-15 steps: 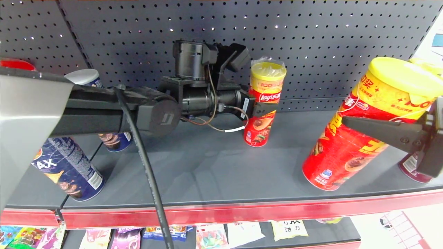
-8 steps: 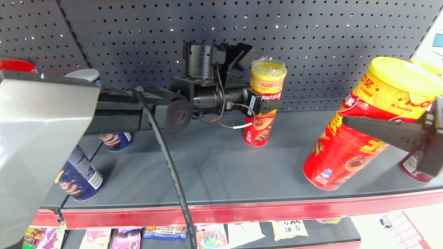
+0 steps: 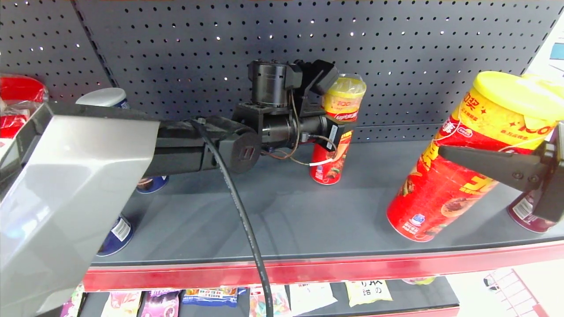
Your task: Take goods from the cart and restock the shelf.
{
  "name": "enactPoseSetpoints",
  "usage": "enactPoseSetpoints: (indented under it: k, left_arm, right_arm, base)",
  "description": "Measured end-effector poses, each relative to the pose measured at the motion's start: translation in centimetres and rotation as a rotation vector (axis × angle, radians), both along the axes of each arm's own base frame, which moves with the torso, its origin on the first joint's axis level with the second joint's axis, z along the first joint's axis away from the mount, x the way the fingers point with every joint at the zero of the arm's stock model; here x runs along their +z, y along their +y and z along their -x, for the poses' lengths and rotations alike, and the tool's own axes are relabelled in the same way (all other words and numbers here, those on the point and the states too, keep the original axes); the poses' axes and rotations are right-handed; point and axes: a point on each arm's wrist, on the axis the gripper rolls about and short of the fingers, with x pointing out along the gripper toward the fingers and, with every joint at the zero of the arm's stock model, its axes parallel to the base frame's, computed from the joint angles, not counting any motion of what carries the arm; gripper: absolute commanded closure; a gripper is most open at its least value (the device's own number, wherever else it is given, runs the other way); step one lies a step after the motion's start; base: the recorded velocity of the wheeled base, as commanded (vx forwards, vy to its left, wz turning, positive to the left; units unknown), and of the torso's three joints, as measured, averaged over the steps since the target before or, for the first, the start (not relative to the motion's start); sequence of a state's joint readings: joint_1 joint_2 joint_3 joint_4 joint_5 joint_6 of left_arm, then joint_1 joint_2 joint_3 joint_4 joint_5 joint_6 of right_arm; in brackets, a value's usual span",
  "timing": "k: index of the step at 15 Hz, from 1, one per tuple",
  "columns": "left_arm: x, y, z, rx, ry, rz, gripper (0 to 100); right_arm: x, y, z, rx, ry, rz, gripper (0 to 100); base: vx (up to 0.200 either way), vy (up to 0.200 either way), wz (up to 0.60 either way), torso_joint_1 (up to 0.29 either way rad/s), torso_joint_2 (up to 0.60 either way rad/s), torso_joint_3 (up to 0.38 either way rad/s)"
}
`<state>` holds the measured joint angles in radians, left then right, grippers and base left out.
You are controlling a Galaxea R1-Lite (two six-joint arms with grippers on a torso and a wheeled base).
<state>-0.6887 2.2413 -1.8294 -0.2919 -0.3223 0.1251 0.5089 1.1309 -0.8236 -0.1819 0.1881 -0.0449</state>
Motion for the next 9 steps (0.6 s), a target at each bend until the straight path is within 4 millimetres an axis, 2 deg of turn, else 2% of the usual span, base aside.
enactPoseSetpoints:
  k: [5,9]
  left_arm:
    - [0.6,0.8,0.3,-0.134,0.007,0.016,100]
    - [1.7,3.1,1.4,-0.282,-0.041,-0.004,100]
  right_arm:
    - [0.0,-0.1,0.1,-0.002,-0.003,-0.002,100]
    - [0.2,-0.1,0.2,-0.002,-0.007,-0.006,100]
  base:
    - [0.0,0.0,0.0,0.0,0.0,0.0]
    - [0.0,0.0,0.0,0.0,0.0,0.0]
